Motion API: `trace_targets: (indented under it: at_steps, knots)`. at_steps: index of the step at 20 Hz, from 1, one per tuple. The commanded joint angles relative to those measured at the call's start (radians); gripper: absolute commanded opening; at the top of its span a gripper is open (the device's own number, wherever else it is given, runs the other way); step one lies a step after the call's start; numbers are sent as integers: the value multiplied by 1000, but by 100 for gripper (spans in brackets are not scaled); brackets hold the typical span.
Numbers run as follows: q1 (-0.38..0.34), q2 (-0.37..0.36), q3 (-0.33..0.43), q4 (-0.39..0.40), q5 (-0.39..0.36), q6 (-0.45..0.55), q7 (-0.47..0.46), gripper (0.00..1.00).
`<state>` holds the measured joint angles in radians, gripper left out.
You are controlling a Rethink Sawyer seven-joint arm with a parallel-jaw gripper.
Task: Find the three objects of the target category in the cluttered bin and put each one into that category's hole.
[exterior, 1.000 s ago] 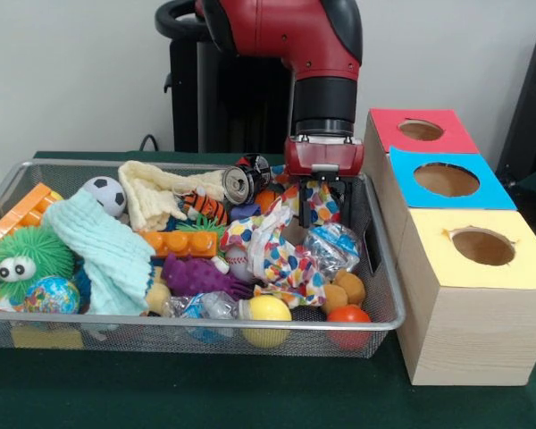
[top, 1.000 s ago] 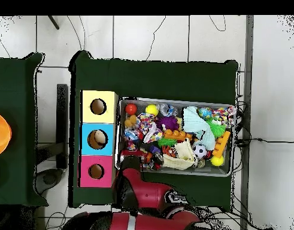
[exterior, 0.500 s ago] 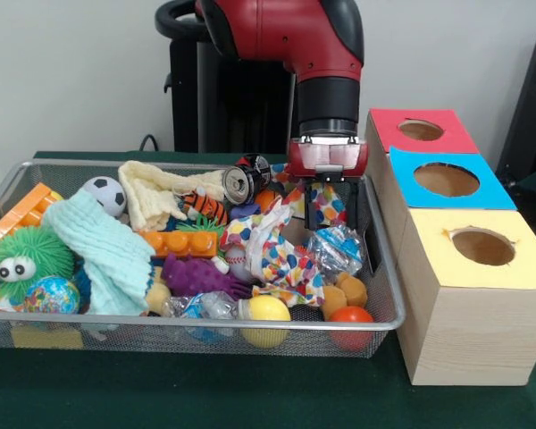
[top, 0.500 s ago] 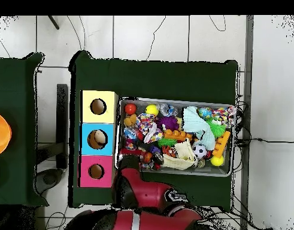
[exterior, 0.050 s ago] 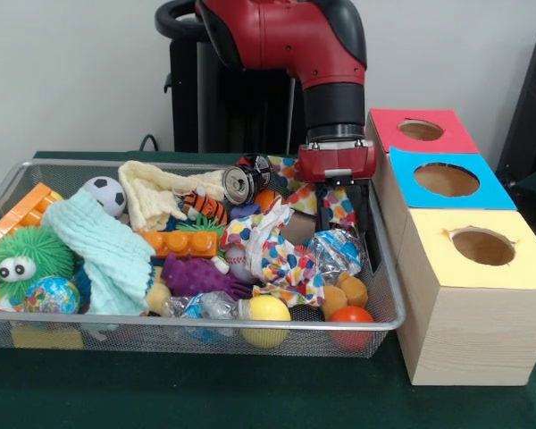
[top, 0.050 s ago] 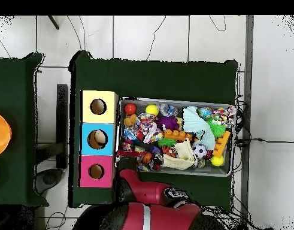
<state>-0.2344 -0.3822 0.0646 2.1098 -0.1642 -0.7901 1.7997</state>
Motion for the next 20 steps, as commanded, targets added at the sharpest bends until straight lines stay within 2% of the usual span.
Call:
trace_targets:
  at_steps: [1, 10, 16, 20]
  knots:
    - [-38, 39, 112, -88, -12, -105, 301, 100]
    - [-41, 67, 112, -106, -29, -173, 320, 100]
    - [-37, 23, 102, -59, 27, -133, 336, 100]
    - [-25, -48, 75, -24, 69, -43, 312, 100]
